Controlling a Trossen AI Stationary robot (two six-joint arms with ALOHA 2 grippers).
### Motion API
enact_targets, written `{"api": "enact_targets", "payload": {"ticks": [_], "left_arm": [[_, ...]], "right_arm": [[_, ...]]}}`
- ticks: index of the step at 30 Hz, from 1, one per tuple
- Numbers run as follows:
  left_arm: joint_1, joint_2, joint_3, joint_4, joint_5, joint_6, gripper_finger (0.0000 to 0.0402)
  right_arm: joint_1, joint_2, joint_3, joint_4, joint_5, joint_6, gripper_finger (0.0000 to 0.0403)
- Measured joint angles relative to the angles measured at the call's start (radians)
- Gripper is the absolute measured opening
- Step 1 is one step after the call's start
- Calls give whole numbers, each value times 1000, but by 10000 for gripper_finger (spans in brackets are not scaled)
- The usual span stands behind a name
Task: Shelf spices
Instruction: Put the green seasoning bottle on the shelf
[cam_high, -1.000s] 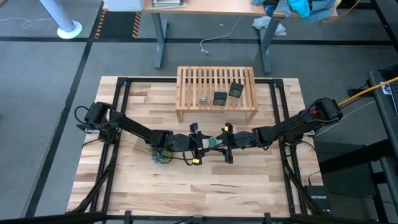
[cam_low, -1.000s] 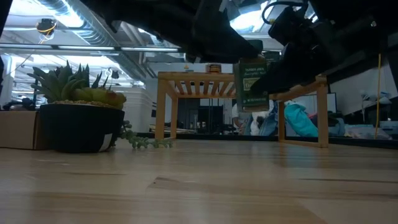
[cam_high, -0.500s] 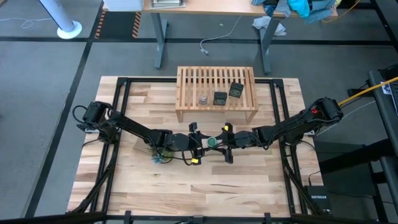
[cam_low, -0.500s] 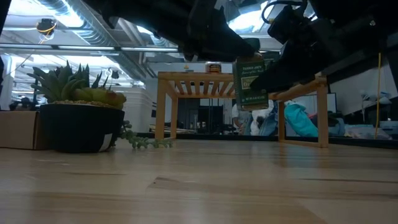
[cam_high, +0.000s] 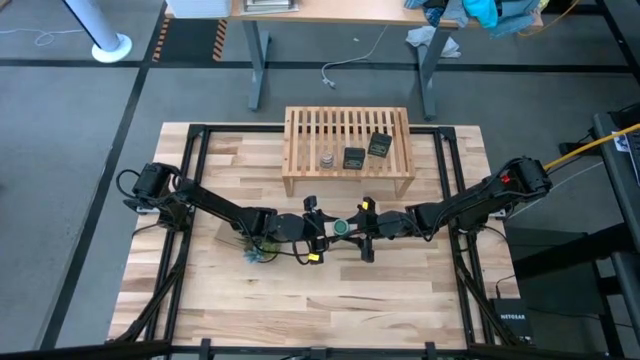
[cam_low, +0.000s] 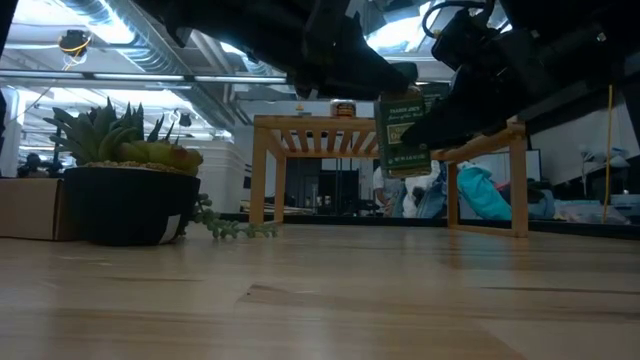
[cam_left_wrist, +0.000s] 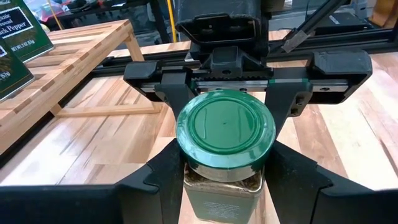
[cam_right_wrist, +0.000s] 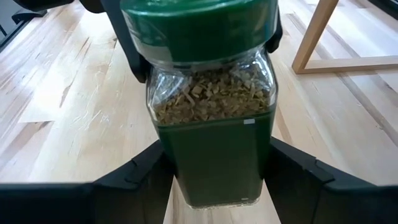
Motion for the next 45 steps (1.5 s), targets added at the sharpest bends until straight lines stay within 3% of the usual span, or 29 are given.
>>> {"api": "enact_targets", "payload": {"ticks": [32,38,45], "left_arm": [[0,-1,0,4,8,19,172],[0,-2,0,4,7,22,172],[0,-2,0,4,5,25,172]], "right_arm": [[-2,1,-1,9,-17,-52,223],[0,2,-2,23,29,-56,223],[4,2,-2,27,6,-129,222]]}}
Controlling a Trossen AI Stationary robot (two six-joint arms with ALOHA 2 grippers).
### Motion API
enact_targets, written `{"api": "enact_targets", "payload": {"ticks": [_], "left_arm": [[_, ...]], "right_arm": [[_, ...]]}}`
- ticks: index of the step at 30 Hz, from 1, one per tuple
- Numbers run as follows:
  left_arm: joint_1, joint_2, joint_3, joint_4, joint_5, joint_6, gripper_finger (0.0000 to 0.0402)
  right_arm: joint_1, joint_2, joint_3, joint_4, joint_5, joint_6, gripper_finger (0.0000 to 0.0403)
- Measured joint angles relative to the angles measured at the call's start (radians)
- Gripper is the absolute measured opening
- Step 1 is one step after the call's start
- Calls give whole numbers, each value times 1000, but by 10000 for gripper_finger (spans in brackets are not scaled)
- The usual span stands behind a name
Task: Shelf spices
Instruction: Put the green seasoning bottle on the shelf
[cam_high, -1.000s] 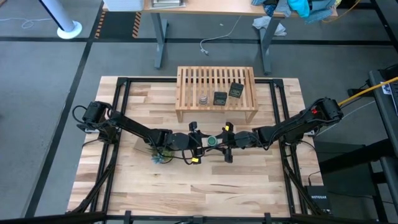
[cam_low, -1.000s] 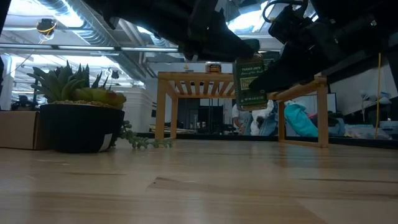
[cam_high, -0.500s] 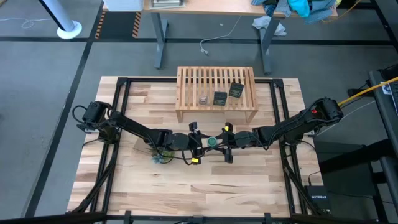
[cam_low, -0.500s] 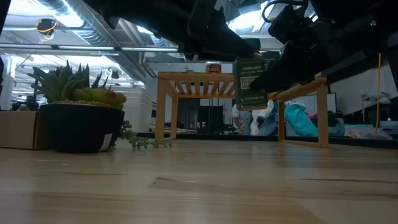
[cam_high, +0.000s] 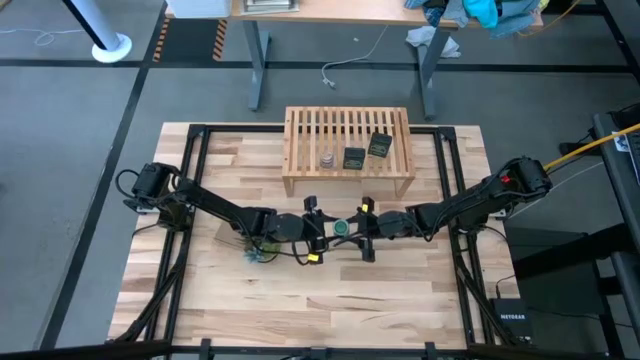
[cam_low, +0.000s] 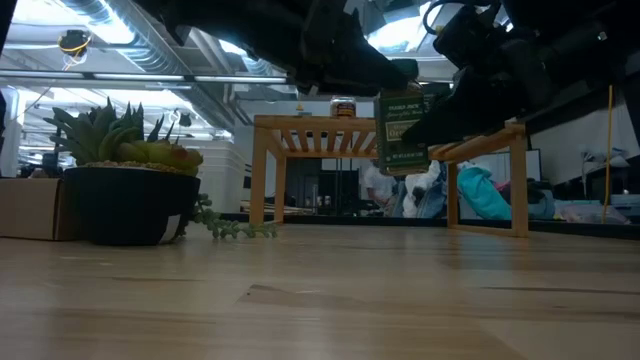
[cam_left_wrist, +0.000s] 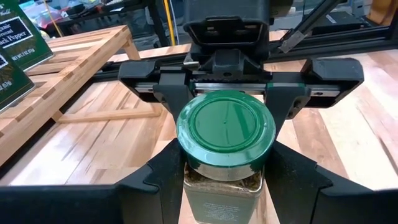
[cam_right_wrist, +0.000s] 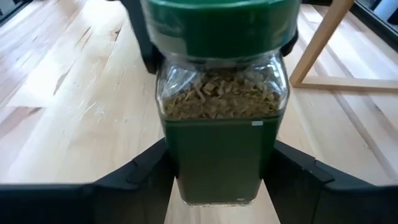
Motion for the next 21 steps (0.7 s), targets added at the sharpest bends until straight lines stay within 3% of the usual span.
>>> {"api": "enact_targets", "payload": {"ticks": [21], "left_arm": [[1,0,2,-15,-14,-1,172]], "right_arm": [[2,-22,2,-46,64,-57,222]]}}
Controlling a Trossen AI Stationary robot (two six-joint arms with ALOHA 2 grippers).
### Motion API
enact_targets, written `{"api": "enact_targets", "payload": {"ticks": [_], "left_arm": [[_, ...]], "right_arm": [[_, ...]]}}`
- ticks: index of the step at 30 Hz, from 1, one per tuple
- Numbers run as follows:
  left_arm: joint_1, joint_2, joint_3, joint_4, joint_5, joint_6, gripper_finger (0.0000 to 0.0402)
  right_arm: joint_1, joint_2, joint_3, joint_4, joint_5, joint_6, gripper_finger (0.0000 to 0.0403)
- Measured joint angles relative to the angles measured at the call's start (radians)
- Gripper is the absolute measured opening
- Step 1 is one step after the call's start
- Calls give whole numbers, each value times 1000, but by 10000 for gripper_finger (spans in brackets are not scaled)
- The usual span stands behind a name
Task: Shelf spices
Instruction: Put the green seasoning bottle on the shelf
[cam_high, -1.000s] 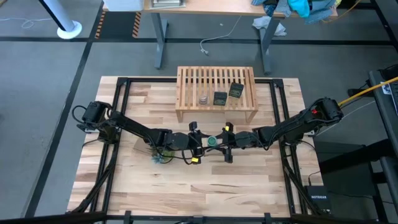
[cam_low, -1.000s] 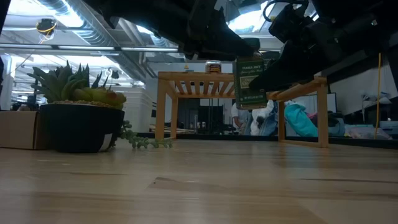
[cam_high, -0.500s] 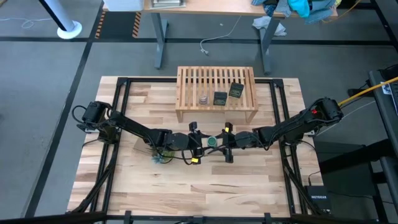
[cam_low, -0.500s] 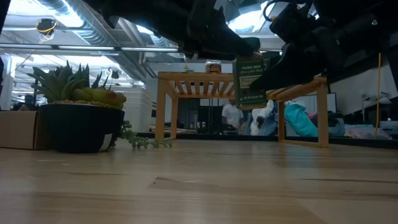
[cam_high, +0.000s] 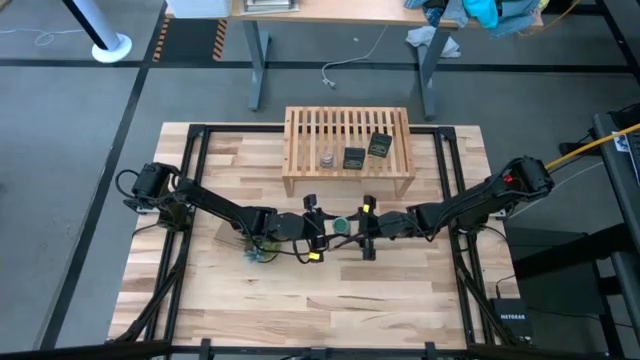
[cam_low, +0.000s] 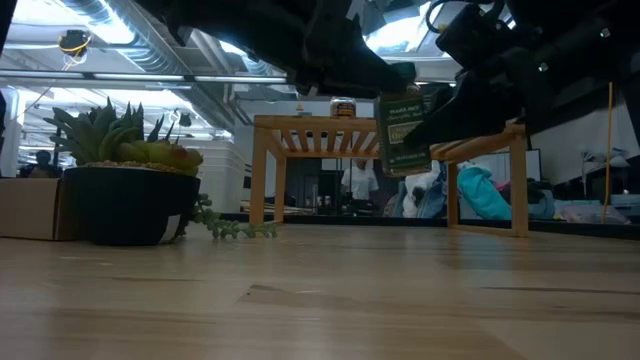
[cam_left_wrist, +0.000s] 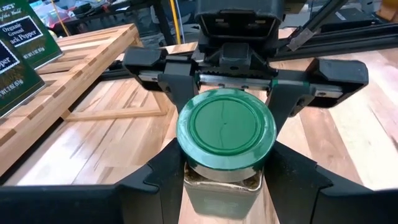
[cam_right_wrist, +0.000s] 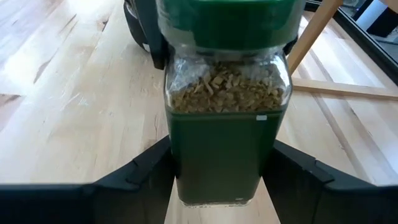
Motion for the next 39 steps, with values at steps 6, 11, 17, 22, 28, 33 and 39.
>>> {"api": "enact_targets", "payload": {"ticks": [6,11,17,22,28,33,39], "left_arm": [[0,-2,1,2,-6,-3,170],[0,-2,1,-1,-3,-3,170],[-1,-1,-1,21,31,0,170],[0,0,-1,14,57,-35,170],[-1,29,-2,5,67,-94,170],[-11,84,-2,20,63,-117,170],[-14,122,-2,30,63,-140,169]], "right_arm": [[0,-45,-2,-26,-8,-3,223],[0,-51,-2,-27,-28,1,223],[0,-51,-2,-16,-70,3,223],[0,-38,-2,0,-95,13,223],[0,47,-2,56,-113,58,223],[0,113,-2,77,-119,57,223],[0,176,-2,111,-119,56,223]]}}
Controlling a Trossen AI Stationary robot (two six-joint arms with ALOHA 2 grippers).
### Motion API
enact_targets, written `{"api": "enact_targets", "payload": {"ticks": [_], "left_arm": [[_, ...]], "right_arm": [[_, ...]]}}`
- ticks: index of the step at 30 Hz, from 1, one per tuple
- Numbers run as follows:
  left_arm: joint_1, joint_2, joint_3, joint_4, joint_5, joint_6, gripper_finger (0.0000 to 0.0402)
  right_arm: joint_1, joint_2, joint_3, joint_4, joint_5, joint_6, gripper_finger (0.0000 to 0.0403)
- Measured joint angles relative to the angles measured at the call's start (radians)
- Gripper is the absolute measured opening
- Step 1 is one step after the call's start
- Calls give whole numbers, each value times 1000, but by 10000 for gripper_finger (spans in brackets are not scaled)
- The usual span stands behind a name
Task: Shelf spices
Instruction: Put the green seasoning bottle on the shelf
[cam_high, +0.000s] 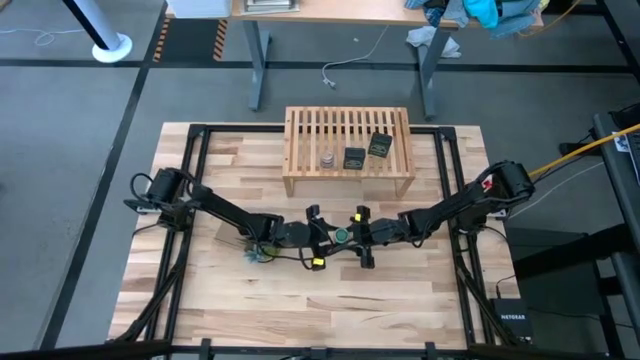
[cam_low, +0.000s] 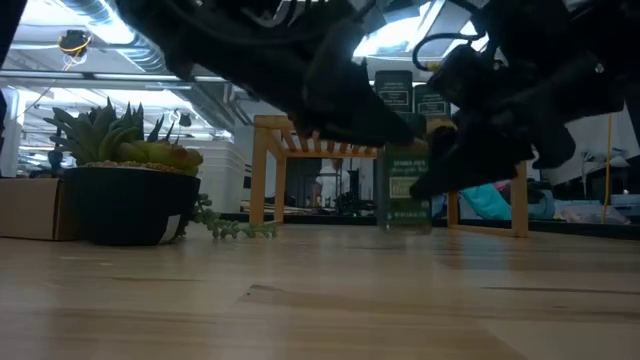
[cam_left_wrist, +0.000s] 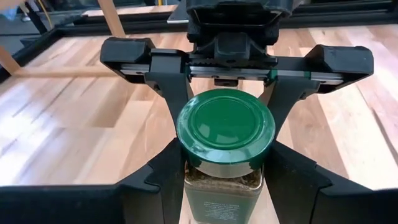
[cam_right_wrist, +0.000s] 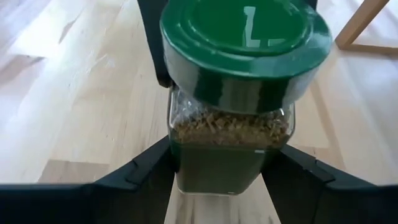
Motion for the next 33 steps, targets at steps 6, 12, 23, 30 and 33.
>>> {"api": "enact_targets", "payload": {"ticks": [6,12,23,30,33], "left_arm": [[0,21,1,4,8,-25,169],[0,22,1,1,11,-37,179],[16,37,-1,-3,23,-143,300],[13,97,-2,83,25,-114,278],[12,96,-2,91,24,-90,241]], "right_arm": [[0,26,0,11,-1,0,223],[0,34,0,21,-4,0,223],[-1,38,13,90,-6,-7,223],[0,85,13,91,-26,-3,223],[0,91,14,97,-25,0,223]]}}
